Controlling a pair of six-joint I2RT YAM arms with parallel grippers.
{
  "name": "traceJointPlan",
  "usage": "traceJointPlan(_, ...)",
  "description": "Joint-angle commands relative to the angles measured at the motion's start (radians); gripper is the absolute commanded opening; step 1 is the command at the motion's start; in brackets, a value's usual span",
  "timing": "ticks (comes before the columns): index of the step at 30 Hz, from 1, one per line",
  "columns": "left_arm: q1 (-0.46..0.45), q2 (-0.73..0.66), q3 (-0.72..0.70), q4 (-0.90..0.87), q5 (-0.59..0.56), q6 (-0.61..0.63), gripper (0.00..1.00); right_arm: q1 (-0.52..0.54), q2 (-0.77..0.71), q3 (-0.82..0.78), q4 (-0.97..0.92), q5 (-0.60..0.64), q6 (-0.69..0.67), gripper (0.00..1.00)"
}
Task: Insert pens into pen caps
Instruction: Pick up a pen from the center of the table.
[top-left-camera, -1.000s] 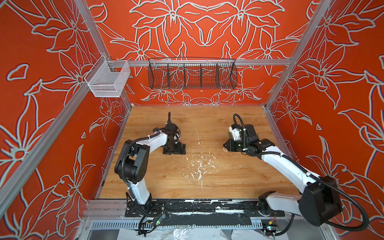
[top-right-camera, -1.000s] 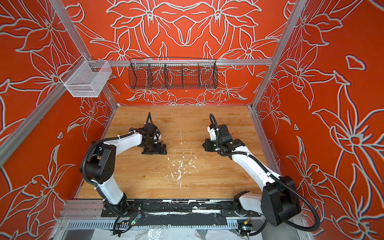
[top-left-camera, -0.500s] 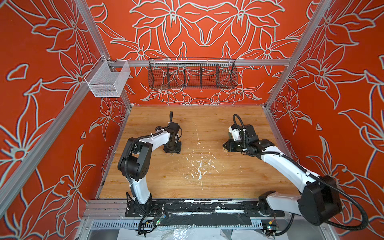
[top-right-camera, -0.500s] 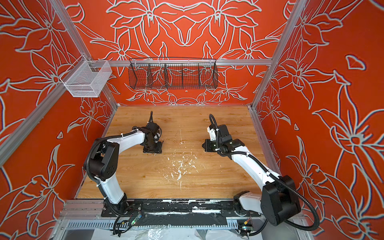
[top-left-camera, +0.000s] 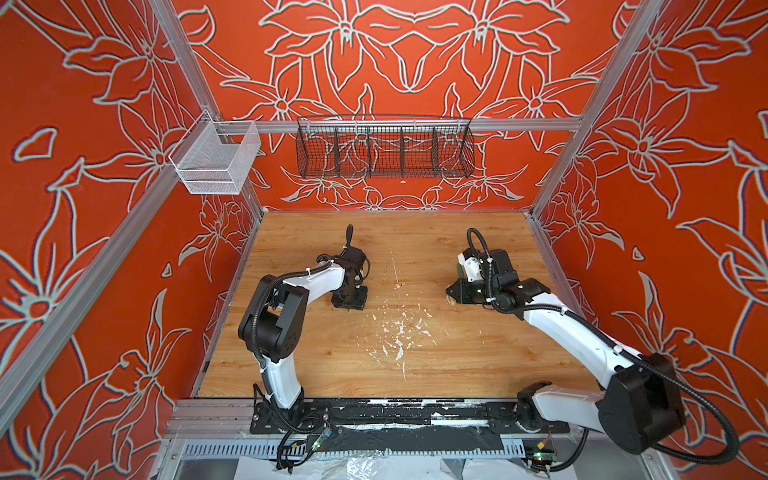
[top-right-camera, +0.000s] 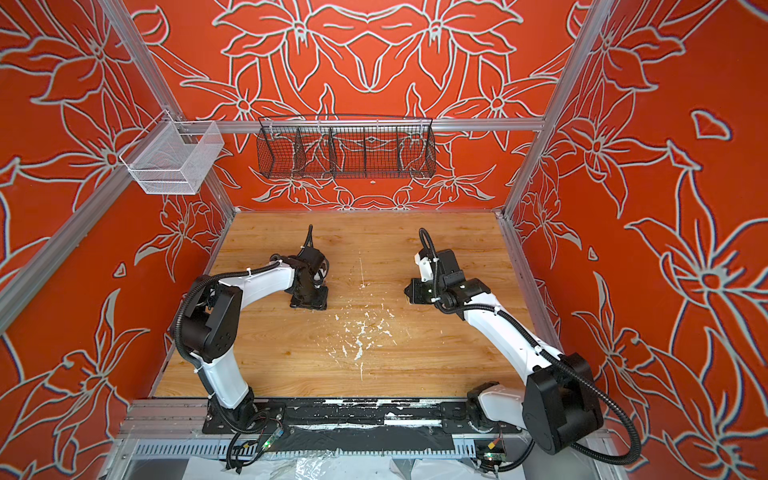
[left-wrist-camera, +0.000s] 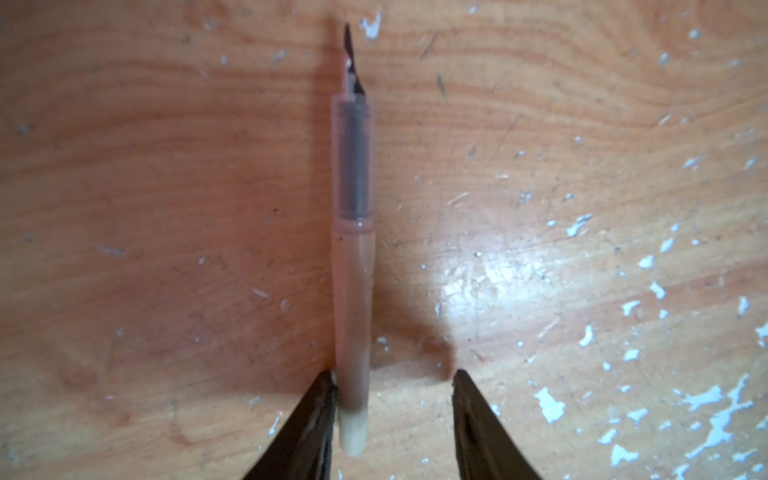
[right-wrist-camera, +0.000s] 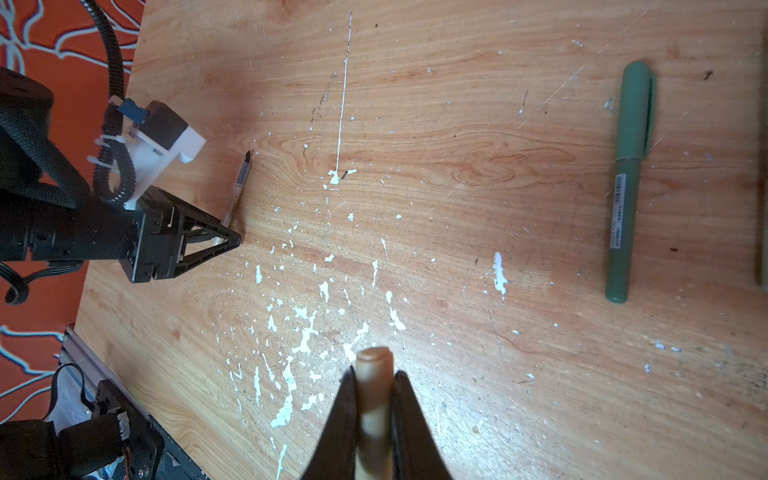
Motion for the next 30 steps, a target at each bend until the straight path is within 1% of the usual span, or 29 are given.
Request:
traceJointPlan(1,-0.003,0.002,-0.020,-0.038,-0.016,-0.010,0.42,0.000,-0.018,-0.015,0.014,-0.003,0.016,0.00)
traceJointPlan(3,-0.003,0.019,-0.009,-0.038,-0.051,-0.014,0.39,0.000,-0.018,-0.015,0.016,-0.005,0.018,0.00)
traceJointPlan(5,-0.003,0.038,0.011,-0.048,-0.054,-0.017,0.31,0.000,-0.016,-0.015,0.017,-0.009,0.018,0.00)
traceJointPlan(7,-0.004,0.046,0.019,-0.047,-0.045,-0.013,0.28,-0.001,-0.019,-0.017,0.017,-0.009,0.018,0.00)
traceJointPlan(13,-0.005,0.044,0.014,-0.050,-0.061,-0.010,0.17,-0.001,-0.027,-0.022,0.020,0.003,0.019,0.00)
traceJointPlan(15,-0.005,0.045,0.016,-0.047,-0.062,-0.010,0.08,0.000,-0.026,-0.020,0.023,0.004,0.020,0.00)
traceJointPlan(18,-0.005,0.036,0.017,-0.033,-0.051,-0.009,0.01,-0.001,-0.029,-0.014,0.025,0.005,0.021,0.00)
traceJointPlan(22,-0.005,0.019,0.019,-0.026,-0.038,-0.005,0.00,0.000,-0.043,-0.010,0.025,0.020,0.023,0.00)
traceJointPlan(26,-0.018,-0.039,0.023,-0.019,0.017,0.009,0.00,-0.002,-0.067,-0.006,0.044,0.027,0.034,0.00)
traceJointPlan(28,-0.039,-0.088,0.029,-0.013,0.060,0.018,0.00,-0.002,-0.087,-0.005,0.068,0.033,0.044,0.00)
traceJointPlan(30,-0.082,-0.143,0.043,-0.006,0.104,0.032,0.00,-0.001,-0.119,0.003,0.094,0.044,0.054,0.00)
